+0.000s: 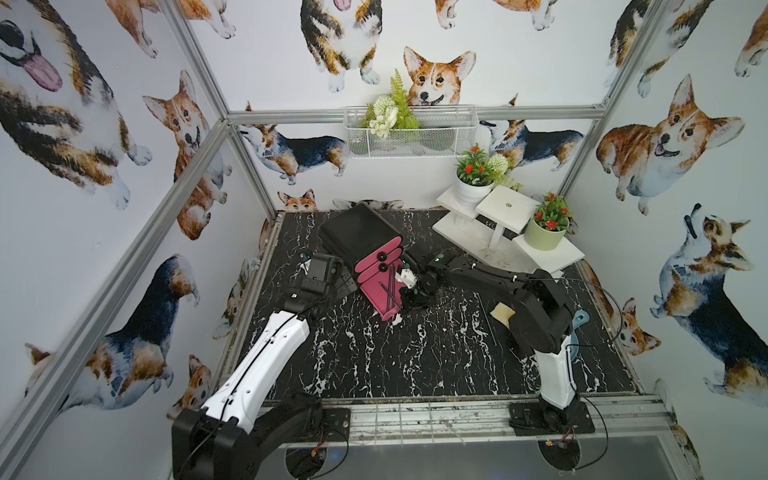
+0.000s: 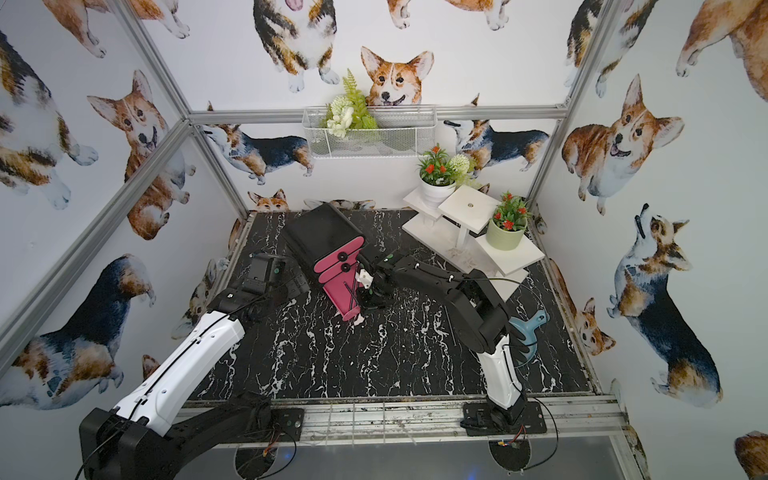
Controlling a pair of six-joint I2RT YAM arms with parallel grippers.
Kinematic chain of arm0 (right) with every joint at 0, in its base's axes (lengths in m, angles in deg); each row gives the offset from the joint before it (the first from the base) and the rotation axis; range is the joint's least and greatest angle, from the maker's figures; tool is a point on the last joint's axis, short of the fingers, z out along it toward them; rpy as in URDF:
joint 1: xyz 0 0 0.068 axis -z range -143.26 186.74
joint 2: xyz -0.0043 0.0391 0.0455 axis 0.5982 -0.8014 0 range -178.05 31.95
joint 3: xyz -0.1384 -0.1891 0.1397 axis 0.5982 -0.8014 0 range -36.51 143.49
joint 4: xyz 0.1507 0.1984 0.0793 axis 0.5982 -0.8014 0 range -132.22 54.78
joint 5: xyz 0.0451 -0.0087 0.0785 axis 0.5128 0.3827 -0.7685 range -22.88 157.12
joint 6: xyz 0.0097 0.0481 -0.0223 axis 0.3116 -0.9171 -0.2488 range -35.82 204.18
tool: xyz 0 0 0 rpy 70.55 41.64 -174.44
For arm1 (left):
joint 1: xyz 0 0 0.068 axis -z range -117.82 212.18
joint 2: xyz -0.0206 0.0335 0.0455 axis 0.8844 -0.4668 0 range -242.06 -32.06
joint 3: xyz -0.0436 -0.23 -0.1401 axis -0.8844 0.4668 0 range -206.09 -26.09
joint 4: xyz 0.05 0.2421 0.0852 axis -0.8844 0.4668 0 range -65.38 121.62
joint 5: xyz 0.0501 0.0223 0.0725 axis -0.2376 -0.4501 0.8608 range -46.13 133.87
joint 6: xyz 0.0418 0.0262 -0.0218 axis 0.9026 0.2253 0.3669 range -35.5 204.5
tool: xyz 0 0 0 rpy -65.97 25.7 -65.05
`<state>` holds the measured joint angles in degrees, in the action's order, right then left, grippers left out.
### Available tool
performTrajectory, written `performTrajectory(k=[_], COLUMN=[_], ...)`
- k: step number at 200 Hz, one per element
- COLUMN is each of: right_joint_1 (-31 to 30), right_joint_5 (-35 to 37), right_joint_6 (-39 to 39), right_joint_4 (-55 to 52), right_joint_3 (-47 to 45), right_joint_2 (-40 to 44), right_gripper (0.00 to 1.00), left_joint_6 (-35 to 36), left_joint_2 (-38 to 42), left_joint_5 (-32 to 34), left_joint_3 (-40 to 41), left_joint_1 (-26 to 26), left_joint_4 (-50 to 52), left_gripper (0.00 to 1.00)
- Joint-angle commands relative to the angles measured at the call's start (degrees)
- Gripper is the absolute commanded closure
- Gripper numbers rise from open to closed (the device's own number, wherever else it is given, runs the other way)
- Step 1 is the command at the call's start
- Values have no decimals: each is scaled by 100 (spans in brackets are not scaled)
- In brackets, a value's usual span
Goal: Please place the pencils in the drawer according to their color
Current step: Adjust the pencil in the drawer.
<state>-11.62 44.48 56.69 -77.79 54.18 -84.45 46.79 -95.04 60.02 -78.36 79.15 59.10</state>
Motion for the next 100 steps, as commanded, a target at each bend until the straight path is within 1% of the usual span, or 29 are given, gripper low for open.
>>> performTrajectory(k=[1, 30, 57, 100], right_joint_1=[0, -24, -25, -25], right_joint_5=[-24, 93, 284, 831], right_joint_6=[-451, -1125, -1661, -2025], right_joint_4=[116, 517, 925, 956], right_joint_3=[-121, -385, -509, -29], right_joint_2=[209, 487, 559, 213], right_gripper=[100, 100, 100, 100], left_joint_6=[0, 26, 50, 115], left_joint_2=[19, 14, 5, 14], left_joint_5=[29, 31, 23, 3], left_joint_3=[15, -1, -11, -29], left_joint_1=[-18, -22, -35, -48], left_joint_4=[-37, -38, -47, -38], left_gripper=[0, 0, 0, 0])
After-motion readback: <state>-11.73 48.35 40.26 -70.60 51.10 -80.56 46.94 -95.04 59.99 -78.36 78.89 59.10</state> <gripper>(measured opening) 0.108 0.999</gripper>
